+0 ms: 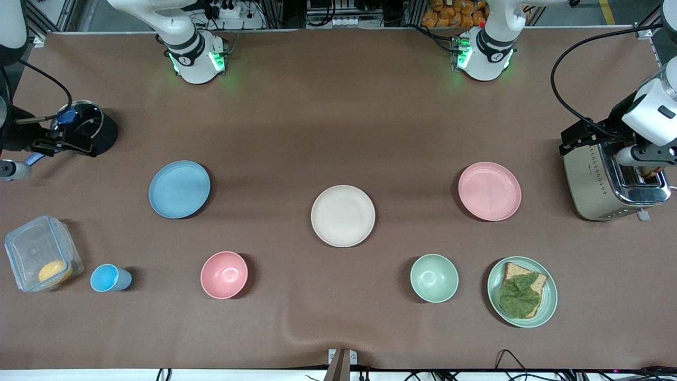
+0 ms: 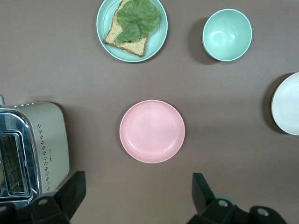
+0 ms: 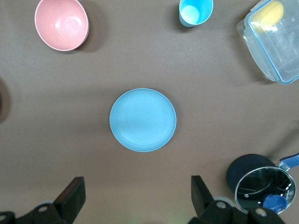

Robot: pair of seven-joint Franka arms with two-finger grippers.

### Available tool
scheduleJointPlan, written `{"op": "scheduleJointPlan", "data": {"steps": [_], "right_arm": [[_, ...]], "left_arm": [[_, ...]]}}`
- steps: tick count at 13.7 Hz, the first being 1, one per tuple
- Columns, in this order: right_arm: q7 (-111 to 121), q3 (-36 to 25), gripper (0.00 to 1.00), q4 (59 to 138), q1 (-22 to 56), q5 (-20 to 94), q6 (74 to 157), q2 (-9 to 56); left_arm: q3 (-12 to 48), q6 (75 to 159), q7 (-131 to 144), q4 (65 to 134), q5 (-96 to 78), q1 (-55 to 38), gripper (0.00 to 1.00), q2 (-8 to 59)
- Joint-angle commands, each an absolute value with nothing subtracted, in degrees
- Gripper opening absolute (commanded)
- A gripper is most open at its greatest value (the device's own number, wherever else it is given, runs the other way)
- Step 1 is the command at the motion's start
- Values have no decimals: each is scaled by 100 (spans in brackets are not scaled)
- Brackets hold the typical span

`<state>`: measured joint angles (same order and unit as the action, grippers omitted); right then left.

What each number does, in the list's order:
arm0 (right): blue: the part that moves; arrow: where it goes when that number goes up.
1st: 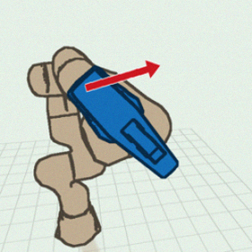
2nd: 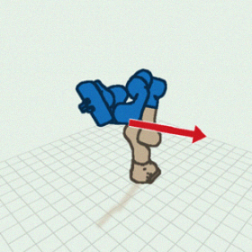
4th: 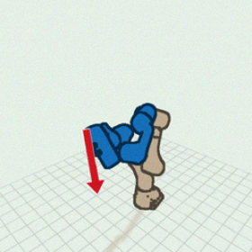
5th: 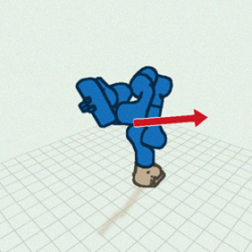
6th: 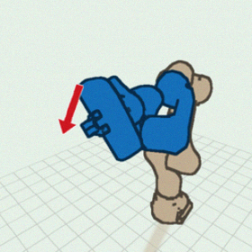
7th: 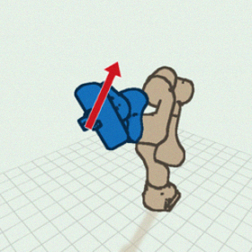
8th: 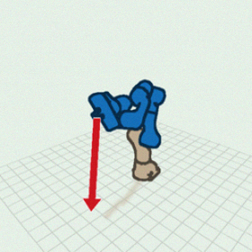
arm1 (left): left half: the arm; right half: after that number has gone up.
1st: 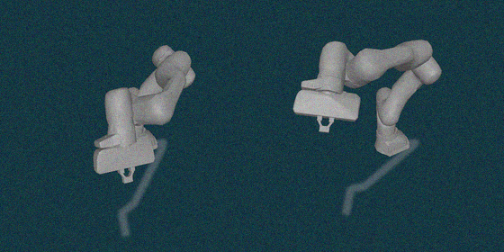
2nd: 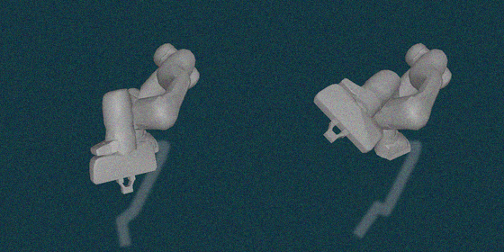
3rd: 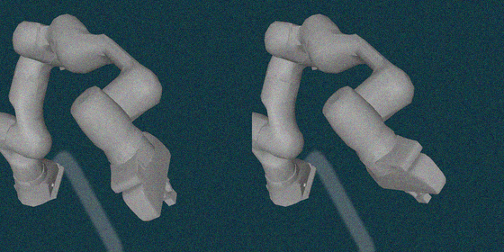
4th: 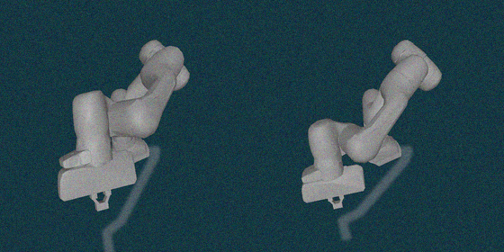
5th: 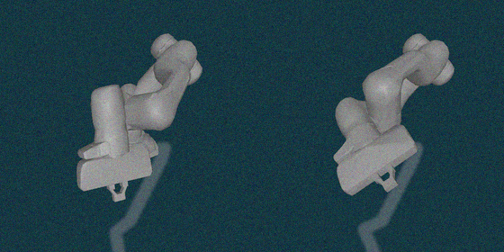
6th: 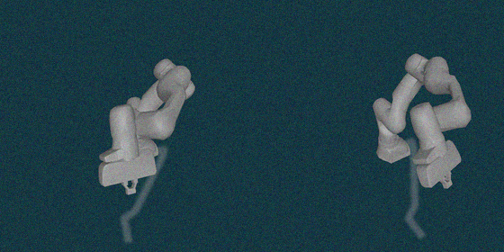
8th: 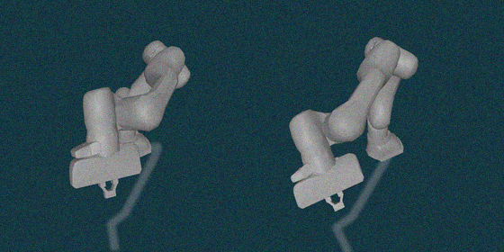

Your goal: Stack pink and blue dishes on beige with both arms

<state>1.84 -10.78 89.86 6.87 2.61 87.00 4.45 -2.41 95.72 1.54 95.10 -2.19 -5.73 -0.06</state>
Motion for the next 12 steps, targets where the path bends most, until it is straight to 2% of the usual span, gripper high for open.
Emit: {"op": "scheduleJointPlan", "data": {"steps": [1,12], "right_arm": [[97,-1055,100,8974,686,185,8657,439],[245,-1055,100,8965,624,193,8666,623]], "left_arm": [[-272,9589,149,9439,-211,-598,100,18],[-272,9589,149,9439,-202,-615,100,18]]}}
